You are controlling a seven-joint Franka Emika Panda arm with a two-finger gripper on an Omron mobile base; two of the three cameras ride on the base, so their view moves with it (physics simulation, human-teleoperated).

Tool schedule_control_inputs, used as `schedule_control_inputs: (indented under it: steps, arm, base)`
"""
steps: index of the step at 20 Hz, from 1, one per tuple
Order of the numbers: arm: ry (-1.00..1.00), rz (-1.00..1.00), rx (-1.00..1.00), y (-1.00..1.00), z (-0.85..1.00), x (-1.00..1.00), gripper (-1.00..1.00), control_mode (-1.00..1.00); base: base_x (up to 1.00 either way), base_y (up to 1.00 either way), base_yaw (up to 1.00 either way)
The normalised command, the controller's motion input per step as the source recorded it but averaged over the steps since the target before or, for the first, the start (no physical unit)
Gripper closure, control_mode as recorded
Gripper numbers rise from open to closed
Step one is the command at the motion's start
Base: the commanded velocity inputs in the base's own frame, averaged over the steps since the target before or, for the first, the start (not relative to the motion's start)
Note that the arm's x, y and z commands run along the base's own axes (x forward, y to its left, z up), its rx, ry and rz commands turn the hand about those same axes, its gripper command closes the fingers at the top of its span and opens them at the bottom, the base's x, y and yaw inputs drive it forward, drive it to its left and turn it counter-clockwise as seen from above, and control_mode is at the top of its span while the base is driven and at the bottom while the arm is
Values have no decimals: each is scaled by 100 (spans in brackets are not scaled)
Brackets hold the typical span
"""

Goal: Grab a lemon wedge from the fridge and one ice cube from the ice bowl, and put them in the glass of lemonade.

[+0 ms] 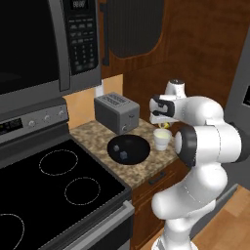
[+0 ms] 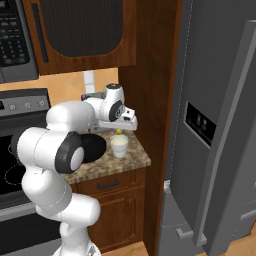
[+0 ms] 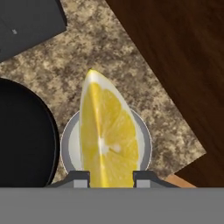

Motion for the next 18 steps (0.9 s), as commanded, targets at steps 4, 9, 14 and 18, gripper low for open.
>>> schedule_control_inputs:
  steps: [4, 9, 14, 18]
  arm:
    - [0, 0, 0, -2, 0, 4, 100, -100]
    - [0, 0, 0, 0, 0, 3, 100, -100]
    - [0, 0, 0, 0, 0, -22, 100, -100]
    - [2, 0, 0, 0, 0, 11, 100, -100]
  base:
    - [0, 0, 0]
    - [0, 0, 0]
    - [0, 0, 0]
    - [0, 0, 0]
